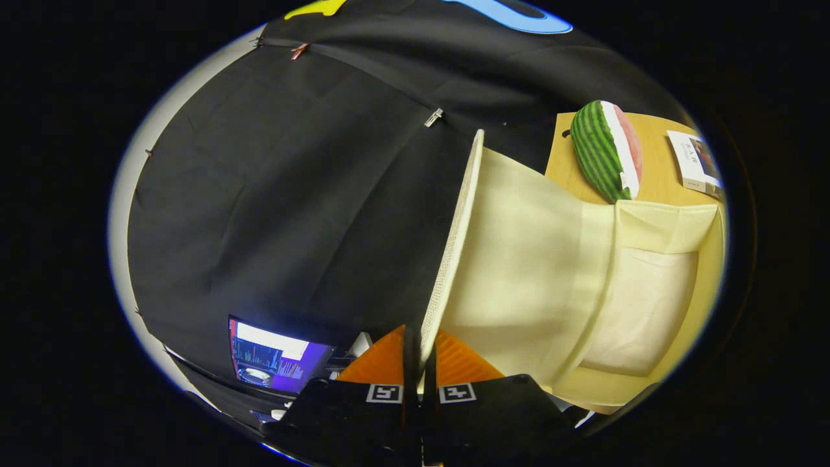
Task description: Open the storage box then place both shoes into the box .Put the left shoe in first, then the right shoe, with the right side of both shoes facing outward in a uniform manner.
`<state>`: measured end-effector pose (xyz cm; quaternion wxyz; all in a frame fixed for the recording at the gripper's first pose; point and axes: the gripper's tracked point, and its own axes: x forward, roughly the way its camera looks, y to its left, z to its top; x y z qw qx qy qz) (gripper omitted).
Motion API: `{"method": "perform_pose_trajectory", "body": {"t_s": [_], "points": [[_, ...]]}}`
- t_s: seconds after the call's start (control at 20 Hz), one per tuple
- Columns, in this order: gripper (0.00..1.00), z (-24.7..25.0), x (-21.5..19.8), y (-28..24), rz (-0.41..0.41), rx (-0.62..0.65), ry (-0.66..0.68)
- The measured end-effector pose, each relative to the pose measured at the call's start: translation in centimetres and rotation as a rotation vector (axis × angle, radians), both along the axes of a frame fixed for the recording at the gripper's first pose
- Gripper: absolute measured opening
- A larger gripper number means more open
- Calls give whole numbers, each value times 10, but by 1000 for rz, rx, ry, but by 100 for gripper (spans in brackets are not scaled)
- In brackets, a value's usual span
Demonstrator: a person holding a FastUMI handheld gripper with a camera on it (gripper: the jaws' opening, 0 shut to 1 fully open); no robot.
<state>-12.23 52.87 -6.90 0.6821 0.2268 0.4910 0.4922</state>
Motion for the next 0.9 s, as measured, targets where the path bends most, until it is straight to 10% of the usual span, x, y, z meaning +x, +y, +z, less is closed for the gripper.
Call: {"method": "perform_pose_trajectory", "body": {"t_s": [0.1, 0.35, 0.9], "points": [[6, 2, -1, 4, 3, 10, 3], [98, 0, 19, -18, -47, -28, -156], [98, 22, 90, -191, -223, -192, -505]]}}
